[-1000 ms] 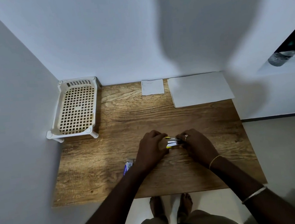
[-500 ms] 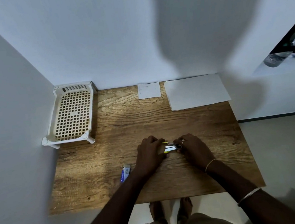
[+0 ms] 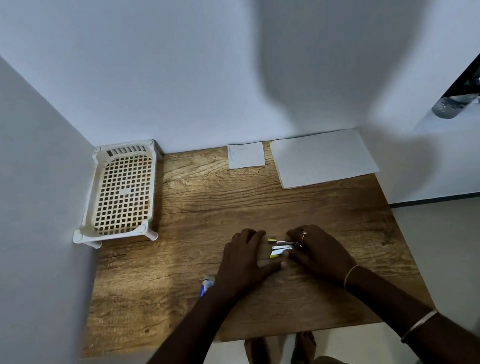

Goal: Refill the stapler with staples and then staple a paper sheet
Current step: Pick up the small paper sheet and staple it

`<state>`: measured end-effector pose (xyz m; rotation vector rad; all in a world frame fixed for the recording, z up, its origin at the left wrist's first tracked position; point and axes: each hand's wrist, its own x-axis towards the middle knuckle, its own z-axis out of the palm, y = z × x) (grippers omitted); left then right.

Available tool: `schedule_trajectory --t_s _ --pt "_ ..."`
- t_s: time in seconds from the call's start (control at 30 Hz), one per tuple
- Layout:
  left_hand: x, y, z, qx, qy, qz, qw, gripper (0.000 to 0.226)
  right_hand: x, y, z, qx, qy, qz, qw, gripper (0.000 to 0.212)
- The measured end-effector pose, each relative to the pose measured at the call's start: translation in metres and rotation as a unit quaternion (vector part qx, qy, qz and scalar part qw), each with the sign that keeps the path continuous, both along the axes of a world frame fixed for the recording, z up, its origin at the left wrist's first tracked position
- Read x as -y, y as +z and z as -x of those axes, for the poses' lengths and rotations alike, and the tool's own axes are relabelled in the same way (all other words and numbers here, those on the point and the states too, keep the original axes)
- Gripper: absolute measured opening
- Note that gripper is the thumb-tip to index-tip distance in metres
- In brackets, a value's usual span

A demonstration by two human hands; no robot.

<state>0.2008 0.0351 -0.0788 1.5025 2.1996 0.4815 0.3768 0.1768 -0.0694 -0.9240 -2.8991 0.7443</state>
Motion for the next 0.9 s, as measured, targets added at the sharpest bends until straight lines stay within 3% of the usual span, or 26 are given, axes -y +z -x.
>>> schedule_trajectory --t_s 0.1,0.2,0.4,0.53,0.73,0.9 --pt "-0.005 0.009 0.016 -0.001 0.002 -0.029 1.0 0.08 -0.006 0.006 0.013 -0.025 -0.008 0.018 0.999 0.044" --pt "-0.019 0.018 0.043 -0.024 -0.023 0.0 0.999 0.075 -0.021 0.013 0.039 -0.035 -0.029 0.023 0.999 0.047" --pt "-0.07 0.033 0.098 -0.101 -0.083 0.081 0.988 0.097 -0.065 0.019 0.113 0.09 0.089 -0.102 0.987 0.085" --pt "-0.106 0.038 0.126 -0.128 -0.101 0.142 0.976 0.12 -0.088 0.021 0.157 0.153 0.098 -0.132 0.974 0.102" --pt "-0.13 0.037 0.142 -0.125 -0.124 0.191 0.966 0.151 -0.095 0.015 0.186 0.198 0.094 -0.113 0.969 0.108" --pt "-0.149 0.014 0.154 -0.104 -0.144 0.226 0.958 0.154 -0.112 -0.009 0.189 0.216 0.081 -0.106 0.967 0.109"
